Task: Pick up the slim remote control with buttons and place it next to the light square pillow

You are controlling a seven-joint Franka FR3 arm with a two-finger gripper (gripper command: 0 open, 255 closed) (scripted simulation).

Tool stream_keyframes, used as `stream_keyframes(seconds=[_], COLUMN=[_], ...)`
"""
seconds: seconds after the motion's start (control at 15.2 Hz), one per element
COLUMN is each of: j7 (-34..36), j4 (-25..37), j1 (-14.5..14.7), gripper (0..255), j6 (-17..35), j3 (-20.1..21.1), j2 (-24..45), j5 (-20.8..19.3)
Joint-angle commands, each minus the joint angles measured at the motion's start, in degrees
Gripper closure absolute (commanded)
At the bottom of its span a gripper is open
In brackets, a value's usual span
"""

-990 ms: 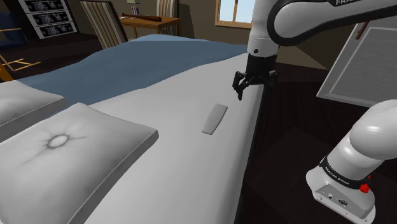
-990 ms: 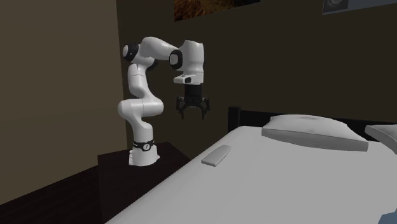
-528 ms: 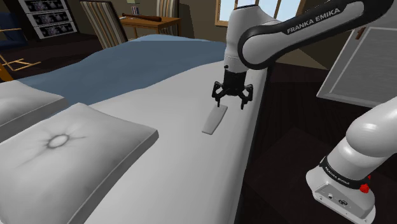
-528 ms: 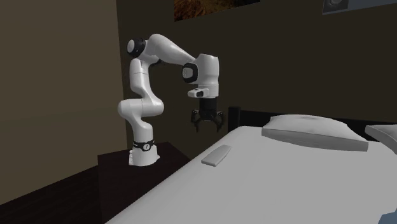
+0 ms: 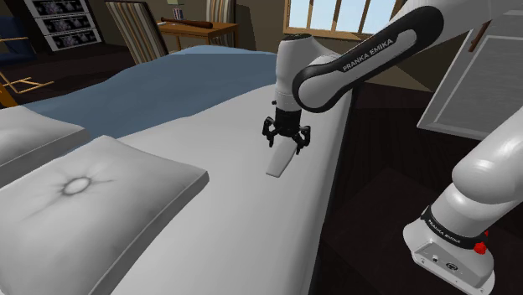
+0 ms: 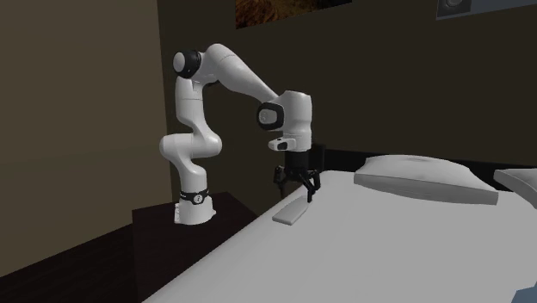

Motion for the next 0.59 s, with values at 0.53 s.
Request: stream_keyframes(seconds=[0.53], j7=[3.1], j4=[-1.2], j1=[0.0], gripper=[0], j6=[4.5], j3=[0.3], j2=[4.1], j5=[-3.6])
